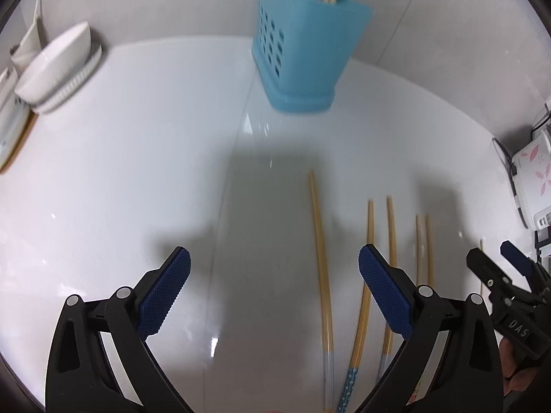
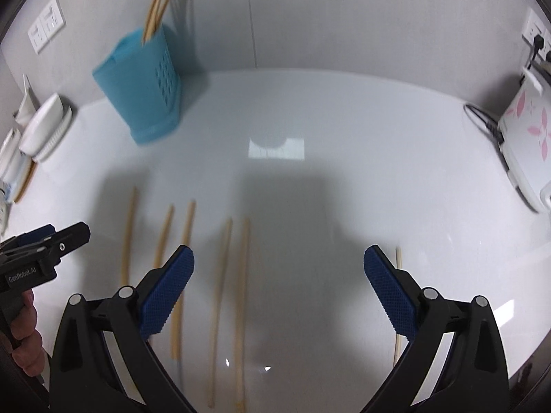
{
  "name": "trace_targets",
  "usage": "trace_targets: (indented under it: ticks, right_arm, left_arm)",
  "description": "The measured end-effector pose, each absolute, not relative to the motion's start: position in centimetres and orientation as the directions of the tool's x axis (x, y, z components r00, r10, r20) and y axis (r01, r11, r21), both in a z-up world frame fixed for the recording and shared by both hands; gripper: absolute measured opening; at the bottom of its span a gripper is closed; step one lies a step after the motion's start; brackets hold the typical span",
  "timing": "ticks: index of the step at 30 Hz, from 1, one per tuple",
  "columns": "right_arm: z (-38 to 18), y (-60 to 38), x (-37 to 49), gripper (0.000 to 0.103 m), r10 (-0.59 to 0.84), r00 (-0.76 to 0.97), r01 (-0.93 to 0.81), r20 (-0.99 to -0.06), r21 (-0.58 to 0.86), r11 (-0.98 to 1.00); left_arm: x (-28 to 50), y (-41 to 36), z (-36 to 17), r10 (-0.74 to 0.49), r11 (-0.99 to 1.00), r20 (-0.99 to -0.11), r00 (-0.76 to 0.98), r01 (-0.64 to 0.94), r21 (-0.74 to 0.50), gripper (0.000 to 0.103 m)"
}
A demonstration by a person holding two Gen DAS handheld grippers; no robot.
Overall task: Organize utensils
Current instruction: 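Move both open grippers back over the remaining chopsticks, then grasp a blue-dotted chopstick with the left gripper while the right grasps a printed-tip one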
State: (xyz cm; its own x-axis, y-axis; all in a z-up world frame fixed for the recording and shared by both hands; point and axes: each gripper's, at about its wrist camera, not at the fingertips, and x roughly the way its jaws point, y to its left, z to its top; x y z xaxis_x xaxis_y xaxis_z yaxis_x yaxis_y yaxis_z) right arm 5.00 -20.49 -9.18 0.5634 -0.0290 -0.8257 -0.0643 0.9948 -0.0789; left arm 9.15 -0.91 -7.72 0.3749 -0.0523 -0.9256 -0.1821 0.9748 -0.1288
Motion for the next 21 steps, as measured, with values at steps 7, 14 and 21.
trace_targets:
  ticks: [7,14,21]
  right_arm:
    - [-11.6,-20.3,3.4,0.089,-0.048,0.49,-0.082,-0.871,-0.101,0.992]
    - [-12.8,-20.4,2.9,0.081,-0.064,0.441,-0.088,-0.895,-0.114,0.99]
    - [-13.6,-19.9,2.9,0.063,-0.06,0.407,-0.107,-0.911,-0.113,0.988]
  left_arm:
    - [7.5,-2.5,-10.5,-0.042,0.981,-0.949,0.311,-0.168,-0.098,0.096]
    - [7.1,-2.7,-12.4,-0.011,0.979,-0.968,0.252,-0.192,-0.062,0.095]
    - [7.4,-3.3,-12.7,0.041,0.984,-0.972,0.231,-0.18,-0.001,0.084]
